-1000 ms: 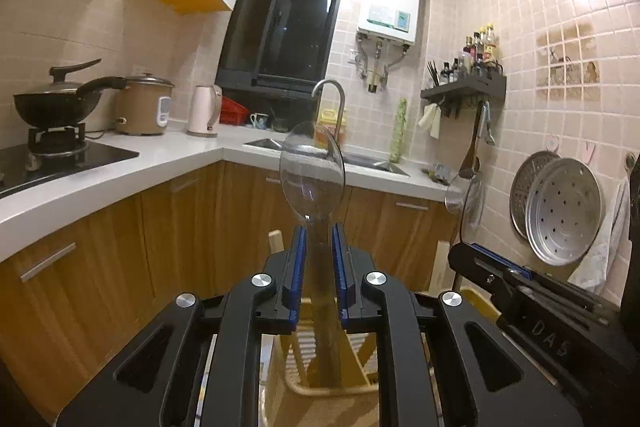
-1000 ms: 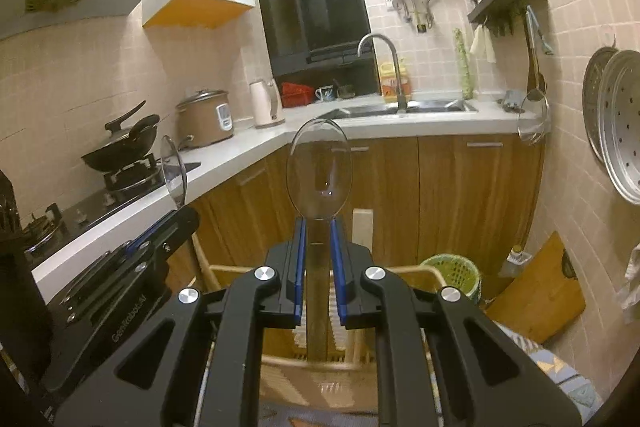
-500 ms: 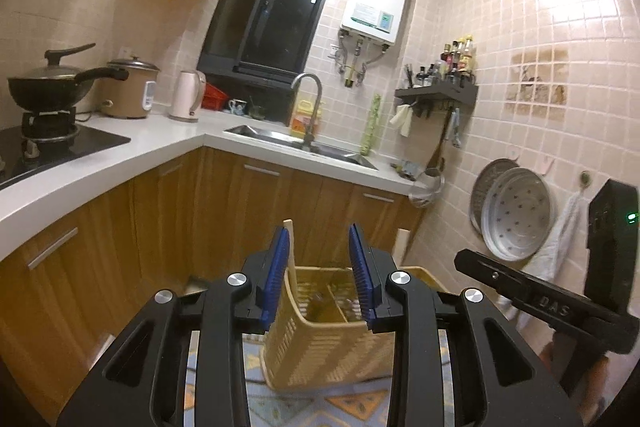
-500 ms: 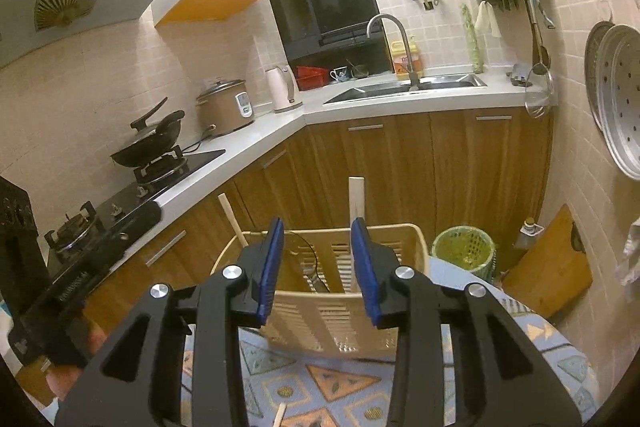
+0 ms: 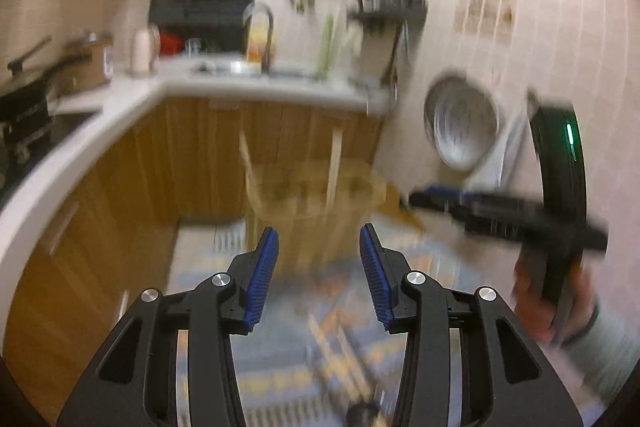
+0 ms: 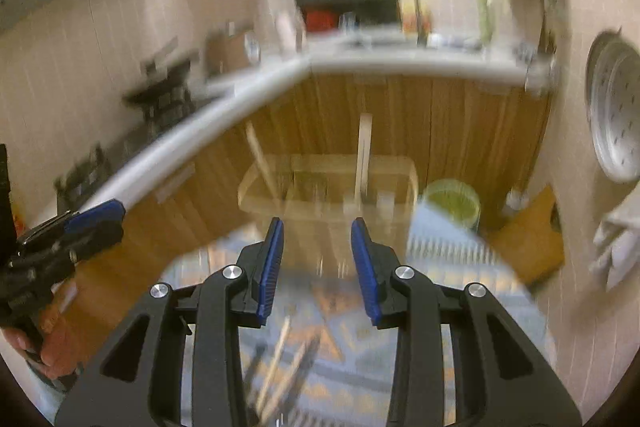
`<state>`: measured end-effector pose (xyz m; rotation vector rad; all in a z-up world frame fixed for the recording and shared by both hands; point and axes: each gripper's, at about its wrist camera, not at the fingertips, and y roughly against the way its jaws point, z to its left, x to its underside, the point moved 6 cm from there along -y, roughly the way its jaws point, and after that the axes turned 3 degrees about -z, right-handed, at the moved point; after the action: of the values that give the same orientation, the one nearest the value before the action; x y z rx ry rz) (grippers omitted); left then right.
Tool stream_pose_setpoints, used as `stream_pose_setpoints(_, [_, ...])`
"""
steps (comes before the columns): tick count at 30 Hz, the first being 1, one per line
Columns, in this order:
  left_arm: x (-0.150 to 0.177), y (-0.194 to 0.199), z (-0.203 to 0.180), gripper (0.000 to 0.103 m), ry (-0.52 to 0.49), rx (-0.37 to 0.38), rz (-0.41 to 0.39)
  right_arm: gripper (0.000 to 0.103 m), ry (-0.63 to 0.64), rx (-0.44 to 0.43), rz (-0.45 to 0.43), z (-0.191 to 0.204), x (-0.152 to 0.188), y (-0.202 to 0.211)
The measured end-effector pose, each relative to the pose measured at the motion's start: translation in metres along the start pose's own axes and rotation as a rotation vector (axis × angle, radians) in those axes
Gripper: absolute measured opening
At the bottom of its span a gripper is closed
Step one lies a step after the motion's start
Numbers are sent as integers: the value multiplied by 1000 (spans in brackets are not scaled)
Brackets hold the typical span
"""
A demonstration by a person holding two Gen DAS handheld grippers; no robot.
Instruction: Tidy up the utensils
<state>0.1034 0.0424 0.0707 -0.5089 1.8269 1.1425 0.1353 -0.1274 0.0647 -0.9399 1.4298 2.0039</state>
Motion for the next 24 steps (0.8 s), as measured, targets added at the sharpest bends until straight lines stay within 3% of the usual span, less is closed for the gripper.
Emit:
stream_pose_setpoints(5, [109,-26,4,41,-16,20,287,32,-40,-41,327,-8,69,-45])
stream_pose_setpoints(8, [154,-24,8,41,-6,36,398,32,-55,-71,434,-9,95,-62])
stream_pose_setpoints(11, [181,-13,7,41,-25,74,446,32,-48,-74,476,-8,109,-74])
stream_pose_setpoints(14, [188,-10,0,41,-45,112,485,32,-63,-110,505,-4,120,-82])
stream_pose_setpoints(17, [203,-13,-7,41,-122,64,546,32,-72,-129,520,-3,125,-89])
stream_pose_setpoints(24, [209,-32,-14,41,-179,53,620,32,-76,-123,543,-8,130,-93])
